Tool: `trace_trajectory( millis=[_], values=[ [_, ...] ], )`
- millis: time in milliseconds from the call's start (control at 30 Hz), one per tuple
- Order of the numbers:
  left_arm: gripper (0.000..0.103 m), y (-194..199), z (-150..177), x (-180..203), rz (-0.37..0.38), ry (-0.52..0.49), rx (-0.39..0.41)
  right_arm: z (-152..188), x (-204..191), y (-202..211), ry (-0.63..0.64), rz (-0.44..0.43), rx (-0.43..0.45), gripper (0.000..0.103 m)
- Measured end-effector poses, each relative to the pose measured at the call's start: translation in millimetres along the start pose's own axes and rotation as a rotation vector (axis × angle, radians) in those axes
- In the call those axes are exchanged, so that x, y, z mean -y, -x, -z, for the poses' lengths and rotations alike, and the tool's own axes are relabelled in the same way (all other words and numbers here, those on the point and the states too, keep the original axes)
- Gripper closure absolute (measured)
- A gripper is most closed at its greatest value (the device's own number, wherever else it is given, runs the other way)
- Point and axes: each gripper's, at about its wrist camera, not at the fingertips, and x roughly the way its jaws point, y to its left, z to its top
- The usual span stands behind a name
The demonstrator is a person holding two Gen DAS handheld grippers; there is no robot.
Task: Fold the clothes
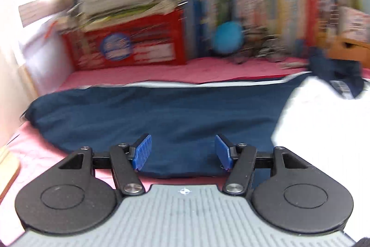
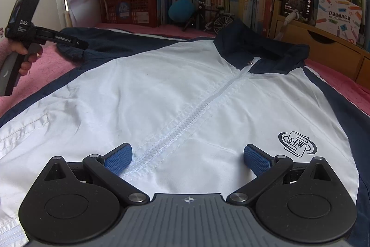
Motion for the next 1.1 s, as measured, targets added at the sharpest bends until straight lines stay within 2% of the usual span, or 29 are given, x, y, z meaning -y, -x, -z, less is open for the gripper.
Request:
trace_trajectory(
  millis=[133,200,267,367,533,700,800,900,1100],
  values=[
    [0.037,11.3,7.1,53.7,0.227,-0.045,-0.015,0.0,-0.3,-0.4,-0.001,0.004,-0.001,0.000],
    [0.036,5.9,12.9,76.7,0.260,-0.087,-0.028,0.1,0.3,0.0,-0.009,0.018,-0.002,0.000],
    [0.038,-5.2,18.9,89.2,0.232,-0.108,-0.053,0.6,4.1,1.1,-0.034,0.047,-0.003,0.000],
    [0.032,-14.5,25.9,84.8,0.212,-0.069,-0.053,4.0,20.7,3.5,-0.103,0.130,-0.006,0.000],
    [0.027,-16.7,27.7,76.6,0.185,-0.080,-0.044,17.7,80.5,11.6,-0.258,0.326,-0.015,0.000],
    [0.022,-18.6,28.6,72.6,0.185,-0.052,-0.052,36.7,136.0,27.0,-0.376,0.476,-0.032,0.000],
    [0.021,-18.4,28.8,72.9,0.182,-0.055,-0.052,50.7,171.0,42.4,-0.449,0.523,-0.023,0.000],
    [0.020,-18.9,28.6,72.3,0.181,-0.053,-0.053,63.0,200.7,58.9,-0.490,0.636,-0.020,0.000],
    [0.019,-19.7,28.3,72.9,0.175,-0.054,-0.054,98.6,271.7,107.8,-0.644,0.791,-0.006,0.000]
  ],
)
